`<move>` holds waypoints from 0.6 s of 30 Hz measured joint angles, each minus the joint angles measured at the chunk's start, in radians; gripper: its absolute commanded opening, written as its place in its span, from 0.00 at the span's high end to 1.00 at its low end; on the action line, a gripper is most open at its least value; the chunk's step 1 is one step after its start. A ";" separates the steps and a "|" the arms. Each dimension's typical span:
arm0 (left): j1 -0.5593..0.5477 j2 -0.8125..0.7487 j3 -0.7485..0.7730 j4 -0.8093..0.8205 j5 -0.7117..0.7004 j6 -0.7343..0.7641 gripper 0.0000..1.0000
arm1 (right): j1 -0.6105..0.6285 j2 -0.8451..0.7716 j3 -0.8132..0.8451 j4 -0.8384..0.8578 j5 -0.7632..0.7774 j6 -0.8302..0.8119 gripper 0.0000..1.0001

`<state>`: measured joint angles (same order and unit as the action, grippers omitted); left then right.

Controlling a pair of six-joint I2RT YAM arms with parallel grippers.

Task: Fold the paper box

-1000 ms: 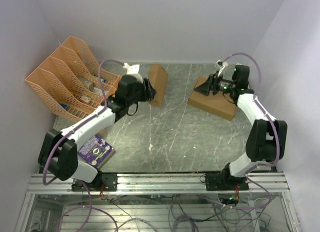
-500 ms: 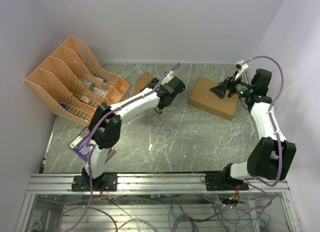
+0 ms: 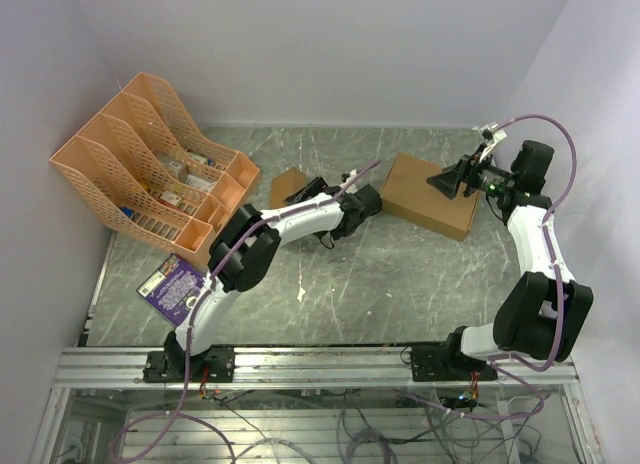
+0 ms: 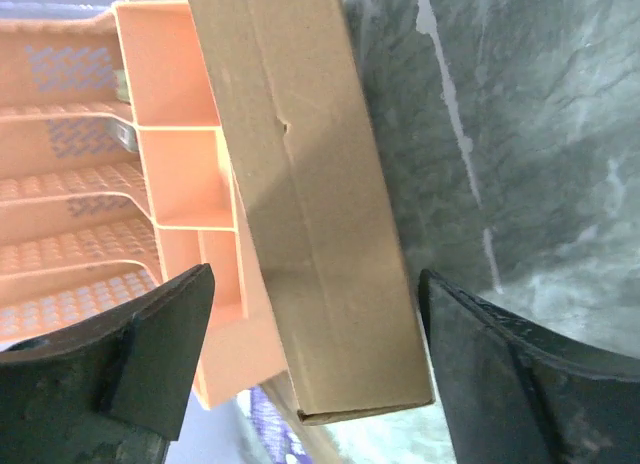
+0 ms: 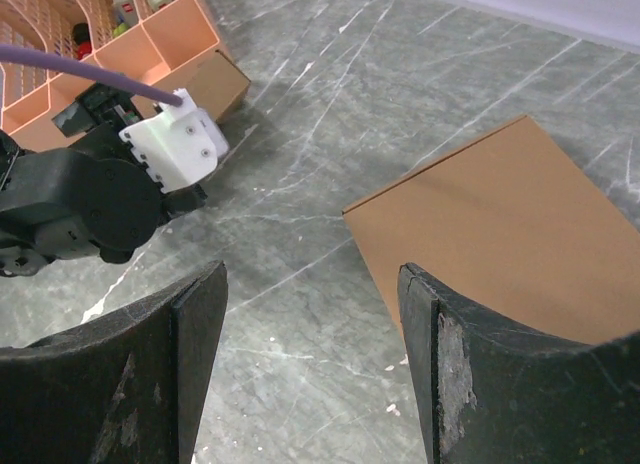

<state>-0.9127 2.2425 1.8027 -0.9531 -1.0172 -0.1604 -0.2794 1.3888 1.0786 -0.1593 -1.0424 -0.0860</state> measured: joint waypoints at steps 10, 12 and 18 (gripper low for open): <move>-0.091 -0.026 -0.061 0.025 0.134 -0.092 0.01 | -0.003 0.008 0.000 -0.041 -0.010 -0.026 0.31; -0.114 -0.082 -0.106 0.053 0.195 -0.105 0.00 | -0.003 0.008 0.000 -0.050 -0.010 -0.042 0.30; -0.119 -0.523 -0.386 0.335 0.500 -0.137 0.03 | -0.004 -0.006 0.010 -0.130 0.002 -0.159 0.08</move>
<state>-1.0313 1.7199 1.4162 -0.6182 -0.5167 -0.2974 -0.2832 1.3827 1.0885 -0.2893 -1.0409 -0.2455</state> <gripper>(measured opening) 0.977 0.787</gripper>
